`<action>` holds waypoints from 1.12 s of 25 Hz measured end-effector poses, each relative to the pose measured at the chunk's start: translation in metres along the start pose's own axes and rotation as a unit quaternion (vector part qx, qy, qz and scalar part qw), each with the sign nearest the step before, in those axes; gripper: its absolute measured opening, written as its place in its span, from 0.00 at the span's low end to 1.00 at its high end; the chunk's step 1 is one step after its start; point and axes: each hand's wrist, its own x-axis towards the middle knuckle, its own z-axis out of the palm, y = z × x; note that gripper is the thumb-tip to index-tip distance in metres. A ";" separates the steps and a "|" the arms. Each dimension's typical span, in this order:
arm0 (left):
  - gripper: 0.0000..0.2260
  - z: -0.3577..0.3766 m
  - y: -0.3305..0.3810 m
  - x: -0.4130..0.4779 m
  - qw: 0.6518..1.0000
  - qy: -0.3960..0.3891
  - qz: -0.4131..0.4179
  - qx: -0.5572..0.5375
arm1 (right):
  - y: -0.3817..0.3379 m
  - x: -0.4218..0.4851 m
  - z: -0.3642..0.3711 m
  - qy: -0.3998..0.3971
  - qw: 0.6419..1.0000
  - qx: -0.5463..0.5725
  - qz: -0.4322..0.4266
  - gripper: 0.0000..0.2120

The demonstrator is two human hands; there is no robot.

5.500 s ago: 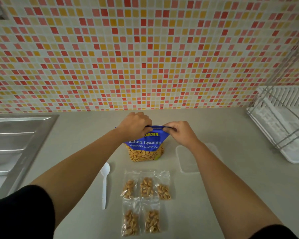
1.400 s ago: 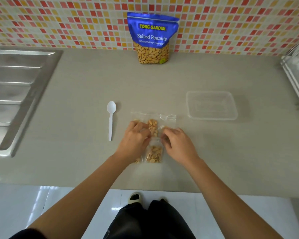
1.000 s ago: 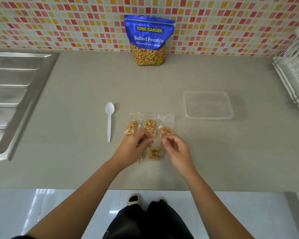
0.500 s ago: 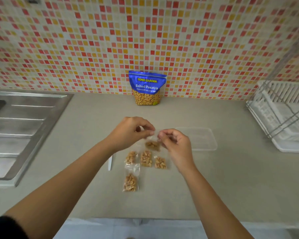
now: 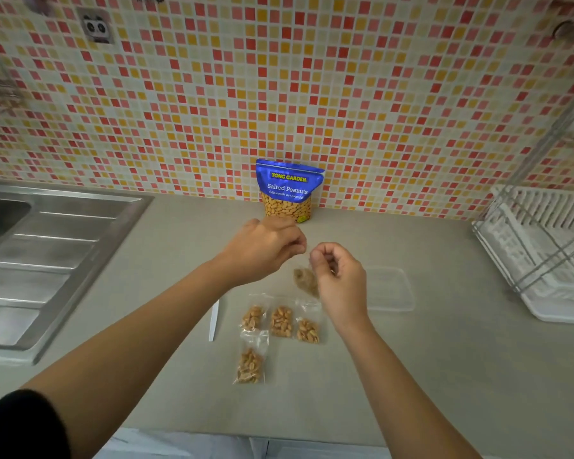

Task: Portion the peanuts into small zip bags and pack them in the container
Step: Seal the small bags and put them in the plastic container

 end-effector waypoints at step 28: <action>0.08 0.148 0.090 -0.144 0.900 -0.120 -0.395 -0.143 | 0.161 -0.071 0.006 -0.060 0.945 -0.302 0.106 0.07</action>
